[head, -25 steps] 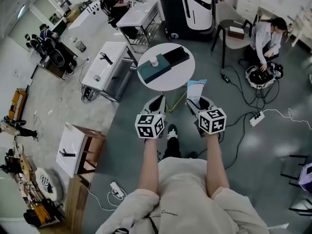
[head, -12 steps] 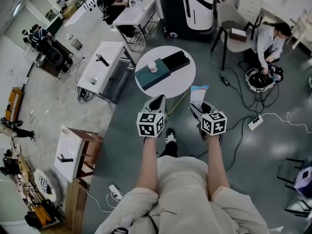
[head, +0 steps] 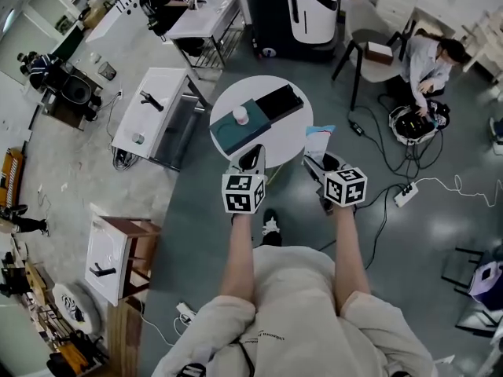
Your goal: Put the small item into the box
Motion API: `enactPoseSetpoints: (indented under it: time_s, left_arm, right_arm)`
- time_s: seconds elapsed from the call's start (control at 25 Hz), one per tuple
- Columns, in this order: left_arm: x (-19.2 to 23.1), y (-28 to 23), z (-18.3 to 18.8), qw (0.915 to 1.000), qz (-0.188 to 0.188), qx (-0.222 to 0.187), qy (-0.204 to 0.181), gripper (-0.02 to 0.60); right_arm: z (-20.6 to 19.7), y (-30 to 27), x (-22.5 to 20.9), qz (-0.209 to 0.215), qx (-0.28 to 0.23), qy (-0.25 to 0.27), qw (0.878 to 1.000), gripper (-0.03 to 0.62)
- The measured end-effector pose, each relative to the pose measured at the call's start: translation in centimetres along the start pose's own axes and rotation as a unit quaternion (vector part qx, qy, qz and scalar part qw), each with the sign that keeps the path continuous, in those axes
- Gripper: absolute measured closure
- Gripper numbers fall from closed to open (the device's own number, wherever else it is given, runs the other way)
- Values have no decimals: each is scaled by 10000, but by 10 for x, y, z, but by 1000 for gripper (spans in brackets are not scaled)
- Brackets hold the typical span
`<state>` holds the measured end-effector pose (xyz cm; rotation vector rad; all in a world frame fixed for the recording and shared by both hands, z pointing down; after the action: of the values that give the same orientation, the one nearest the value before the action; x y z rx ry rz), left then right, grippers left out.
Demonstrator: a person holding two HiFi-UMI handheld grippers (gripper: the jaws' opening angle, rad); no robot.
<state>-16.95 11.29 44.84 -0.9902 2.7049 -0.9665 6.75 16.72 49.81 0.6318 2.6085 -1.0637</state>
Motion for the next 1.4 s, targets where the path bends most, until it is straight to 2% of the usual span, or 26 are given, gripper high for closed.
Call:
enactPoseSetpoints:
  time_s: [0.16, 0.32, 0.6, 1.12, 1.4]
  left_arm:
    - [28, -16, 9, 9999, -144, -15, 82, 560]
    - [56, -28, 15, 10000, -19, 43, 15, 560]
    - [88, -64, 29, 9994, -291, 199, -56, 560]
    - [131, -107, 36, 9964, -754, 373, -146, 560]
    - [148, -106, 35, 9959, -803, 387, -121, 560]
  right_arm:
    - [23, -25, 6, -74, 40, 49, 10000, 385]
    - [40, -53, 14, -42, -46, -110, 9999, 385]
    - [59, -88, 10, -322, -75, -178, 9993, 385]
    - [73, -130, 9, -619, -195, -494, 9967, 385]
    - [77, -145, 16, -635, -146, -446, 9969, 385]
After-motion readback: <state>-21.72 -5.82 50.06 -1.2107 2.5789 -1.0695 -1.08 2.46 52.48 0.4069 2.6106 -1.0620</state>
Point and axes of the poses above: the fingertips, and each gripper's own axes: y backward along the fingers, x to its left, z out of its top, the point moved 10 cm from there along y, backward along the fingers, and after that the axes turned 15 degrees about x, right-handed, at the moved point
